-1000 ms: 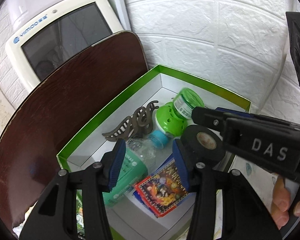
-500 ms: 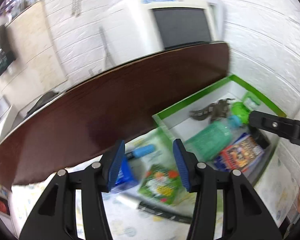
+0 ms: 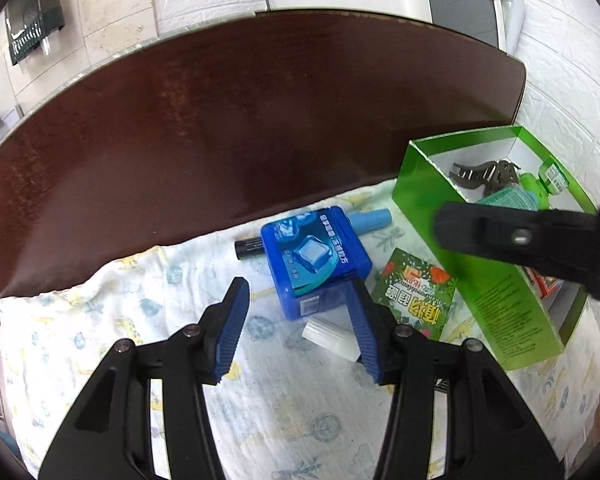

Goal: Organize rigid objects
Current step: 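Move the right gripper back to the blue square box, then close the right gripper around the blue square box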

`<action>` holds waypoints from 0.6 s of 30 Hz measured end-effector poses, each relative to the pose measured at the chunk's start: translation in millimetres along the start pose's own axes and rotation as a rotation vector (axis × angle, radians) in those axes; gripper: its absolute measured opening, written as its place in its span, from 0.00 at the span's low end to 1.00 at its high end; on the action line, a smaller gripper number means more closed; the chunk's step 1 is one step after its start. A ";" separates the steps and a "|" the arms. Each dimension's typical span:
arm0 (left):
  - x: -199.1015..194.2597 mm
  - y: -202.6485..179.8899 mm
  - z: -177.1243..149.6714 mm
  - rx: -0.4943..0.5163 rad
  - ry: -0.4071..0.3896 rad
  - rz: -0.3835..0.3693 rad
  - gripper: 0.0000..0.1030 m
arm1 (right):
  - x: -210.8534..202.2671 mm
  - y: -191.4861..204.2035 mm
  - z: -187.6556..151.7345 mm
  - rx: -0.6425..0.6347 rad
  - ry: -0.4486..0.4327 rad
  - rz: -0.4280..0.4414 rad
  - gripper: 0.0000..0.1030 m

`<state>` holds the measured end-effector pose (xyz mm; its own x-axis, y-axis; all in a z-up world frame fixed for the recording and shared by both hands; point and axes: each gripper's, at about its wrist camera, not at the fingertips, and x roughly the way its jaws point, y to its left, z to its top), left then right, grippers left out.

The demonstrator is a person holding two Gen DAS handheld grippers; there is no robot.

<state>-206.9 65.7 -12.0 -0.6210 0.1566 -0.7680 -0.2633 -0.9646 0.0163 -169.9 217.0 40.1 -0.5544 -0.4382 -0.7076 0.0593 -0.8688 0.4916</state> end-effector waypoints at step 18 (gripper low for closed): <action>25.2 14.1 -2.7 -0.034 0.015 -0.196 0.47 | 81.3 12.7 8.9 0.069 0.136 -0.054 0.45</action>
<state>-224.3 55.6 -32.8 -0.5489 0.3395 -0.7639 -0.3529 -0.9225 -0.1564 -221.6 172.4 -6.7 -0.4371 -0.4229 -0.7938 -0.0269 -0.8760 0.4815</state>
